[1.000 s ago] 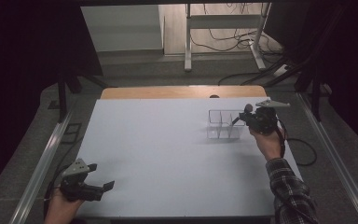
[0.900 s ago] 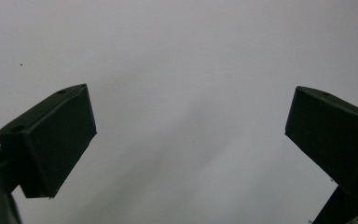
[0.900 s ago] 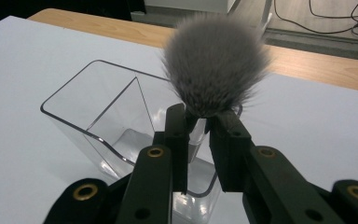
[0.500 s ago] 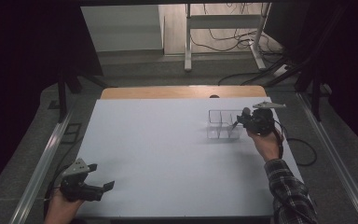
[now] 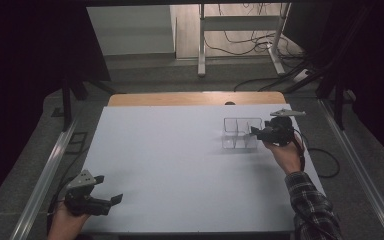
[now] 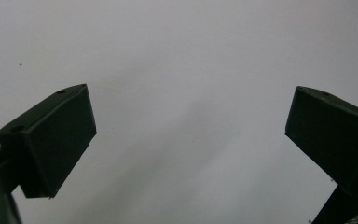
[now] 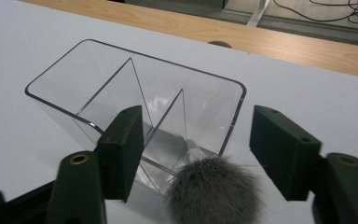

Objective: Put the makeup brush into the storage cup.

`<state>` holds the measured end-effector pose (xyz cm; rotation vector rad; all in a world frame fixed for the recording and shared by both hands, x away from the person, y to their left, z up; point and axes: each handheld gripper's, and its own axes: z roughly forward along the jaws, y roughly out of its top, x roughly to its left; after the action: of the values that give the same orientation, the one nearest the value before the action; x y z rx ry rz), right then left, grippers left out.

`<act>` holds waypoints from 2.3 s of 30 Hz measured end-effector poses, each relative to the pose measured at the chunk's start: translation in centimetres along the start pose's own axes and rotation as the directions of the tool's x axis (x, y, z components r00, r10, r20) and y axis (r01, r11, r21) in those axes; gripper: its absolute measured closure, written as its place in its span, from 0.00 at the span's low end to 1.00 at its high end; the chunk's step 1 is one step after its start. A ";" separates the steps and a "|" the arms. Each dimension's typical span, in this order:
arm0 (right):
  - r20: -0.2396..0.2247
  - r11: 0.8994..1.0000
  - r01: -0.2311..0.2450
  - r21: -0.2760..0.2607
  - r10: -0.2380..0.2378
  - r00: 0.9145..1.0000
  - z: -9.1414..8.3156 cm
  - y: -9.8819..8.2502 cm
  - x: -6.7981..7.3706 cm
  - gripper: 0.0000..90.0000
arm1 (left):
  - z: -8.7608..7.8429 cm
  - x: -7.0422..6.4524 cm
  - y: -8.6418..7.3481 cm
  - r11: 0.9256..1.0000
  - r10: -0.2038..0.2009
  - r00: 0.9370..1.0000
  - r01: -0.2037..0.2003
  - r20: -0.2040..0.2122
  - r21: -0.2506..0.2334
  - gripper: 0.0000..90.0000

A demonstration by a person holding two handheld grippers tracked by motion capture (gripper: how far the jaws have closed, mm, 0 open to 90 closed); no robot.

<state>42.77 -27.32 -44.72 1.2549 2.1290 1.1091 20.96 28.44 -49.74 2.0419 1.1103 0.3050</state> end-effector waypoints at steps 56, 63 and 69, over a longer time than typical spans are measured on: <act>-0.057 0.995 0.009 0.104 -0.003 0.998 -2.1 -1.1 1.3 0.00 | 0.0 0.0 0.0 1.000 0.002 1.000 -0.002 0.001 -0.004 0.02; -0.066 0.994 0.004 0.106 0.003 0.998 -2.8 -1.4 1.5 0.00 | -0.1 0.0 0.0 1.000 0.000 1.000 0.000 0.004 -0.007 0.02; -0.056 0.994 0.015 0.109 -0.009 0.998 -3.3 -1.8 1.8 0.00 | -0.1 0.0 0.0 1.000 0.000 1.000 0.001 0.014 -0.014 0.02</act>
<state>38.67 -27.67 -44.15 1.2713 2.2629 1.0459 20.86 28.51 -49.67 2.0283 1.0975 0.2976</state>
